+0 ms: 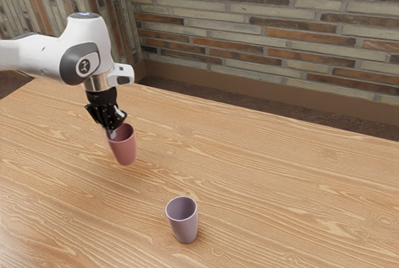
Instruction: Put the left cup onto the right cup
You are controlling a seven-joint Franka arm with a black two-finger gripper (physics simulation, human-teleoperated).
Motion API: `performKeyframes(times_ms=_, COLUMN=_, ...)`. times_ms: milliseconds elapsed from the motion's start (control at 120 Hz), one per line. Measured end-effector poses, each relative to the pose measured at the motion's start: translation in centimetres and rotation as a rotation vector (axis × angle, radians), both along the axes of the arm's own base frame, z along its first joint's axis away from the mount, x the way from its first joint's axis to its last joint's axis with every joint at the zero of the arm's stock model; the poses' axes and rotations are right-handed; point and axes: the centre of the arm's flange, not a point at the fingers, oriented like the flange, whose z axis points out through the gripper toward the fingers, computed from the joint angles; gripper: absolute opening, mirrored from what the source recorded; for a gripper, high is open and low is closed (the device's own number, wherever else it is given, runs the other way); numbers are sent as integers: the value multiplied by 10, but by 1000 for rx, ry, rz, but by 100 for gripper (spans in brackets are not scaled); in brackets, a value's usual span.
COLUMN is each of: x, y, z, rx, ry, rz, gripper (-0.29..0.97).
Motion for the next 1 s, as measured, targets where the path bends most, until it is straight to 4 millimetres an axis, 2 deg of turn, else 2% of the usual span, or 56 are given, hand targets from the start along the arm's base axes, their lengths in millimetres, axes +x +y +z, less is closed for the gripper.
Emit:
performKeyframes(times_ms=383, x=-12, y=-30, z=17, rx=4, ry=-10, rz=-58, gripper=-11)
performKeyframes(times_ms=575, x=-15, y=-46, z=20, rx=5, ry=-11, rz=-88, gripper=-11)
performKeyframes(times_ms=800, x=-20, y=-75, z=24, rx=6, ry=-16, rz=-144, gripper=-11)
performKeyframes(times_ms=1000, x=-25, y=-90, z=26, rx=6, ry=-15, rz=-175, gripper=-11)
